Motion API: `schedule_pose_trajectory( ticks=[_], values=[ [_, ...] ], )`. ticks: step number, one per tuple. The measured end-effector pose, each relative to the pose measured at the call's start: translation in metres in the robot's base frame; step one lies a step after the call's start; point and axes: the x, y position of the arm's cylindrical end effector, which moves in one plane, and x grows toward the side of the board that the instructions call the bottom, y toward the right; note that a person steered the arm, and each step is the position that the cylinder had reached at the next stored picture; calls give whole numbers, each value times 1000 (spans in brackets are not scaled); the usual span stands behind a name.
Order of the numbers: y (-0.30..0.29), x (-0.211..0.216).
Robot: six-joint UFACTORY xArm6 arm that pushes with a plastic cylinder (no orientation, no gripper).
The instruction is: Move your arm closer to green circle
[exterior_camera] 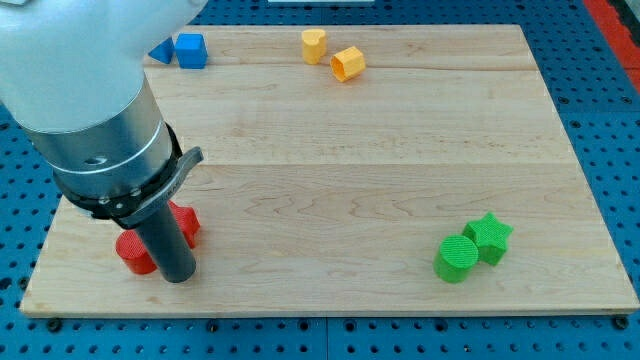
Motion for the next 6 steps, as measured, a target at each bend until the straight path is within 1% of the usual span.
schedule_pose_trajectory(
  ticks=[2,3,4,5,6],
  values=[
    [1,1],
    [59,14],
    [180,24],
    [250,37],
    [272,25]
  ],
)
